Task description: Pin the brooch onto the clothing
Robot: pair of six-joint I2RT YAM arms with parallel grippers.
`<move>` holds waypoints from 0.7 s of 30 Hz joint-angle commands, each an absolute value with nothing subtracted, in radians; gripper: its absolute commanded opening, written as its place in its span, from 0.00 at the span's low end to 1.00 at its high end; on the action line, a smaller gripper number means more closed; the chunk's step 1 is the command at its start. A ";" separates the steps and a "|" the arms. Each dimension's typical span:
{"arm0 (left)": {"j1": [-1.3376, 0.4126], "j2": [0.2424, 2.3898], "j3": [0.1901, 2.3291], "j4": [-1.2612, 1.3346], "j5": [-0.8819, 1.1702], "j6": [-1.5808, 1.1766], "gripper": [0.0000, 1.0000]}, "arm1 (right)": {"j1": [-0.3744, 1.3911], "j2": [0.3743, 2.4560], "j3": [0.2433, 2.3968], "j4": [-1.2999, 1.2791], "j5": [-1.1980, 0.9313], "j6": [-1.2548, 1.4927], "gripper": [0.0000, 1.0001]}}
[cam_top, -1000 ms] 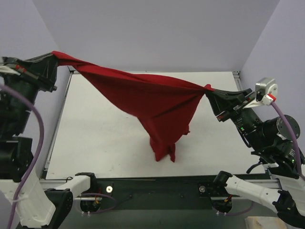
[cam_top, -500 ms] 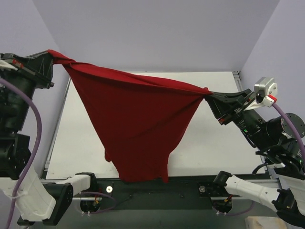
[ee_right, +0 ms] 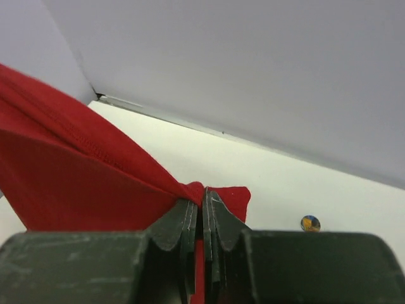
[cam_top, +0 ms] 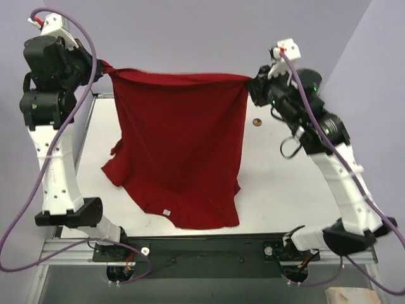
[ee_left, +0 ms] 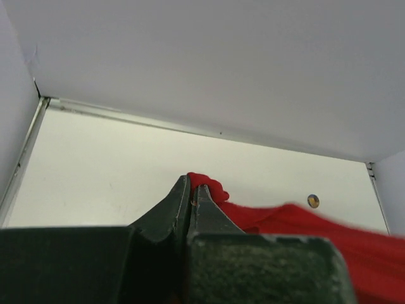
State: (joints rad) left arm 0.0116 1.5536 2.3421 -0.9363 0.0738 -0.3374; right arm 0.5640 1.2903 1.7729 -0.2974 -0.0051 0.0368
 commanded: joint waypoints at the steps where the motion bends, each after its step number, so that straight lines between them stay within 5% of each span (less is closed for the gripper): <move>1: 0.093 1.617 2.437 -0.907 0.133 -0.396 0.00 | 0.427 1.425 1.986 -0.414 -0.242 0.163 0.00; 9: 0.132 1.566 2.551 -0.847 0.172 -0.413 0.00 | 0.373 1.416 2.203 -0.420 -0.294 0.196 0.00; 21: 0.130 1.272 2.361 -0.781 0.141 -0.387 0.00 | 0.374 1.131 1.988 -0.351 -0.391 0.225 0.00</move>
